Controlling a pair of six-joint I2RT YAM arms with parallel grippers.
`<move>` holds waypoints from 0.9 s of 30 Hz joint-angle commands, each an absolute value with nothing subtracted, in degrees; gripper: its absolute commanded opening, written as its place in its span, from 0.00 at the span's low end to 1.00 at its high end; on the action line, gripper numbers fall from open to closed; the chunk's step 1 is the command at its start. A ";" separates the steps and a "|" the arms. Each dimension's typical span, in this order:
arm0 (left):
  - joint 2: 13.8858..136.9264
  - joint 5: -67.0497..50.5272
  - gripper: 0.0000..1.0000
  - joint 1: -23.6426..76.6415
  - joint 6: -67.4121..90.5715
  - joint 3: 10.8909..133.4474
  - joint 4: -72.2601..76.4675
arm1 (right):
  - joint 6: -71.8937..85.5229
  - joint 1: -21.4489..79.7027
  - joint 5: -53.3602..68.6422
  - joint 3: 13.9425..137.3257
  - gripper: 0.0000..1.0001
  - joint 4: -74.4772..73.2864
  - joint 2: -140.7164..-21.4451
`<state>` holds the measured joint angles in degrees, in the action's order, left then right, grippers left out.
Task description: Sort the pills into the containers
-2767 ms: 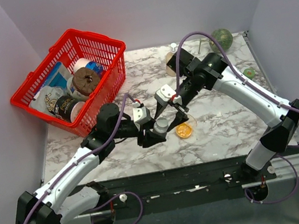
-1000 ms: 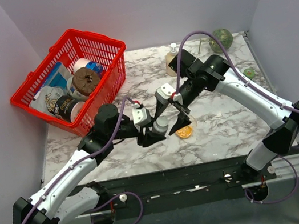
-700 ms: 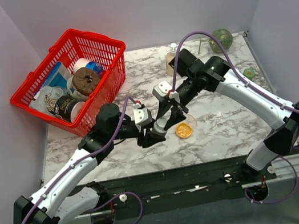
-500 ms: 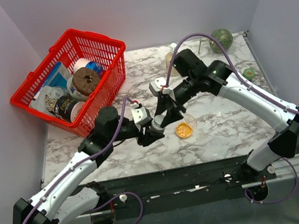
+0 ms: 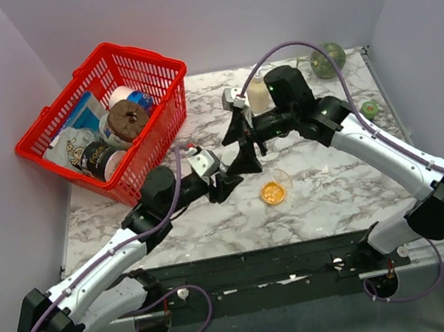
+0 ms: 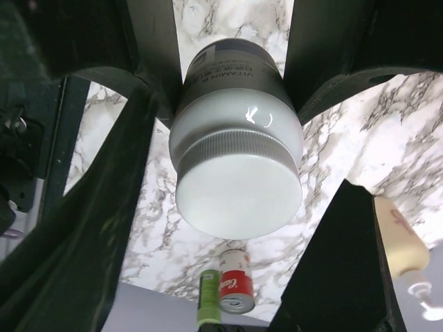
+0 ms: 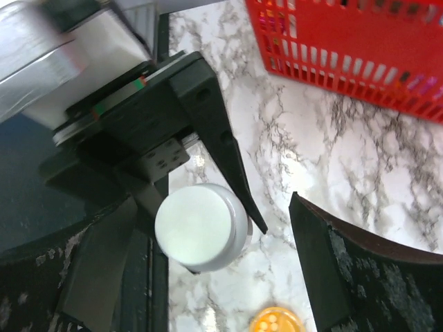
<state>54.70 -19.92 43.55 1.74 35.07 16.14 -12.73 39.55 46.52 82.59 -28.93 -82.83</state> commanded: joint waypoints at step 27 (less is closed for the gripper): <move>53.70 -40.44 0.00 39.64 -2.03 40.25 9.05 | -49.84 43.68 56.17 91.86 0.59 -58.10 -87.80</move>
